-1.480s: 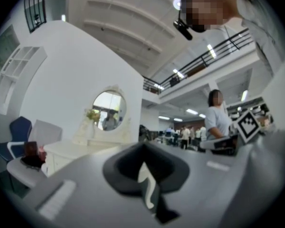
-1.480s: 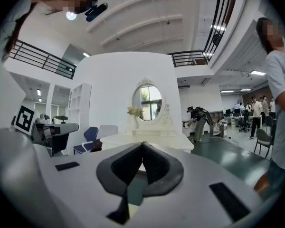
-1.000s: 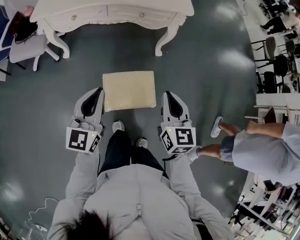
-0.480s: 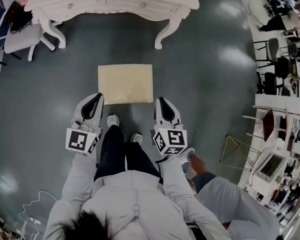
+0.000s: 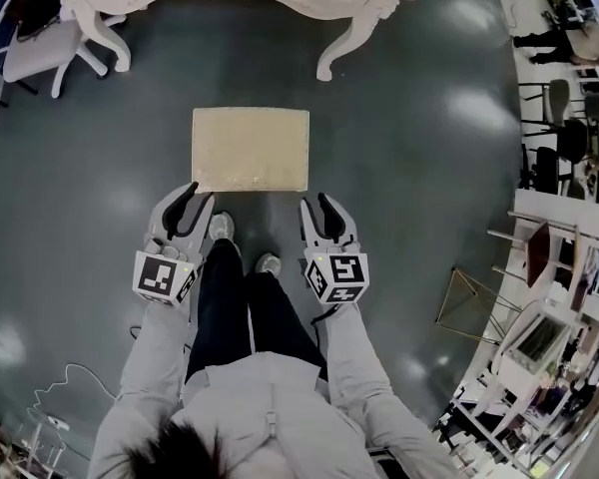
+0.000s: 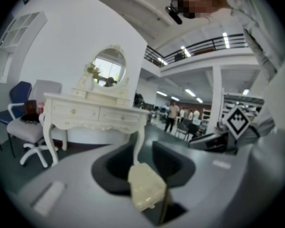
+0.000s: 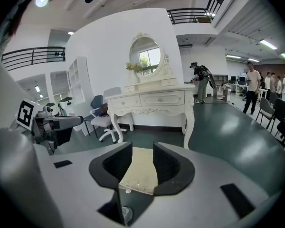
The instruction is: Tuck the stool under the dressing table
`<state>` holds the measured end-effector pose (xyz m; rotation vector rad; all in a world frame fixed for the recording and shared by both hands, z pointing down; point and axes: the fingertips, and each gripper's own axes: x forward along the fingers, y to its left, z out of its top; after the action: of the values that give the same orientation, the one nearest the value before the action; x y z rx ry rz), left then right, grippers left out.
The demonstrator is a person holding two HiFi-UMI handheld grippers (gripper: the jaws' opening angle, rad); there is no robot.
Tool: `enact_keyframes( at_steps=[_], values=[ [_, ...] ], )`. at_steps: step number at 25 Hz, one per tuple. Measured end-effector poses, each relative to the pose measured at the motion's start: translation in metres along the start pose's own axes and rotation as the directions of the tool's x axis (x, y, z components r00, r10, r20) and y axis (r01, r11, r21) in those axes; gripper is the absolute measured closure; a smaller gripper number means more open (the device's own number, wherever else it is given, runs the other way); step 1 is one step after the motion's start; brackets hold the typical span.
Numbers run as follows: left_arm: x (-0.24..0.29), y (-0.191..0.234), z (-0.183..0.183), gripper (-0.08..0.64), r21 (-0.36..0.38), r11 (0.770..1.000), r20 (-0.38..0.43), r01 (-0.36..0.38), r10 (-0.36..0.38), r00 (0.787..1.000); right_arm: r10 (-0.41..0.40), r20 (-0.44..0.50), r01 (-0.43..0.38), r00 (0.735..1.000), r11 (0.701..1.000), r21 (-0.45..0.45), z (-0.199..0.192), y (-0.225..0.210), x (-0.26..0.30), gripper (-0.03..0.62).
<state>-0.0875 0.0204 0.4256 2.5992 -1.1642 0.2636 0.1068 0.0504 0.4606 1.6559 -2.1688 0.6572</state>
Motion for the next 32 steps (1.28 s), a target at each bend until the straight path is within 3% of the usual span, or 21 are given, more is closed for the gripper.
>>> enact_keyframes(
  at_steps=[10,16,24,32],
  values=[
    [0.001,0.006,-0.083,0.344,-0.038,0.998,-0.085,-0.050,0.047,0.995,0.074,-0.086,-0.076,0.994,0.997,-0.017,-0.074,-0.006,0.028,0.379],
    [0.007,0.013,-0.130,0.288,-0.030,0.997,-0.129,-0.075,0.071,0.989,0.085,-0.119,-0.088,0.989,0.996,-0.021,-0.114,-0.019,0.046,0.362],
    [0.024,0.027,-0.187,0.264,-0.024,0.992,-0.148,-0.125,0.121,0.982,0.111,-0.148,-0.116,0.983,0.993,-0.023,-0.167,-0.035,0.074,0.321],
    [0.036,0.052,-0.235,0.241,-0.049,0.984,-0.182,-0.173,0.162,0.970,0.101,-0.183,-0.096,0.978,0.995,0.033,-0.210,-0.050,0.105,0.268]
  ],
)
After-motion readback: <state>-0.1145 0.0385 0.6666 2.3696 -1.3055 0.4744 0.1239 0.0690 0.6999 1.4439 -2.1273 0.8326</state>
